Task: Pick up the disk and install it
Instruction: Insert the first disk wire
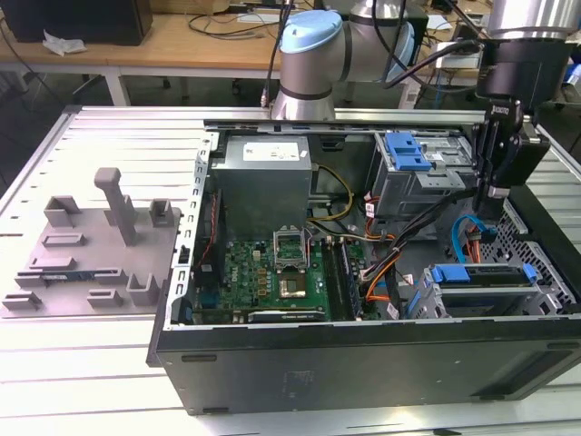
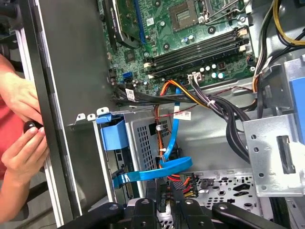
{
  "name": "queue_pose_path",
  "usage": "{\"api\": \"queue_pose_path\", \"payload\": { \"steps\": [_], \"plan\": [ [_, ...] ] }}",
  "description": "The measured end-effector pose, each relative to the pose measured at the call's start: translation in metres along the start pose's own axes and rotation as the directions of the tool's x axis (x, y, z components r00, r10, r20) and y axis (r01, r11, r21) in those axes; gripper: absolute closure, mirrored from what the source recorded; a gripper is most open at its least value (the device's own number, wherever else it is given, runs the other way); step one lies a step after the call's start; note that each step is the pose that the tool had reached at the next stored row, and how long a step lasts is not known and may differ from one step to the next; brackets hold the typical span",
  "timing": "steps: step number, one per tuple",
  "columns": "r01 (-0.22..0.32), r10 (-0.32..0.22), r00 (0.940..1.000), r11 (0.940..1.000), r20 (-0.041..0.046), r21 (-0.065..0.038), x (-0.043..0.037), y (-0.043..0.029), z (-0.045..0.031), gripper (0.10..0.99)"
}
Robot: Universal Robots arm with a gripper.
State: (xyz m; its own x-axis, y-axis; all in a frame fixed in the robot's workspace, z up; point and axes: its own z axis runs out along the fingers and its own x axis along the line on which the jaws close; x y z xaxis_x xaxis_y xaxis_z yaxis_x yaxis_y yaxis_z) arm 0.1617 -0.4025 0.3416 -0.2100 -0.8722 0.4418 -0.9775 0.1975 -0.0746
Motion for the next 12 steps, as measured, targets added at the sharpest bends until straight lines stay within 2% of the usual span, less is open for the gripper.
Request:
{"api": "queue_pose_path", "payload": {
  "steps": [1,4,8,12],
  "plan": [
    [0.000,0.000,1.0000,1.0000,-0.0023,0.001,-0.0002,0.0000,0.0003,0.831],
    [-0.002,0.002,1.0000,1.0000,-0.0019,0.006,-0.0004,0.0000,0.0007,0.831],
    [-0.003,0.003,1.0000,1.0000,-0.0018,0.006,-0.0005,0.0001,0.0008,0.831],
    [-0.003,0.003,1.0000,1.0000,-0.0078,0.007,-0.0007,0.0001,0.0016,0.843]
  ]
}}
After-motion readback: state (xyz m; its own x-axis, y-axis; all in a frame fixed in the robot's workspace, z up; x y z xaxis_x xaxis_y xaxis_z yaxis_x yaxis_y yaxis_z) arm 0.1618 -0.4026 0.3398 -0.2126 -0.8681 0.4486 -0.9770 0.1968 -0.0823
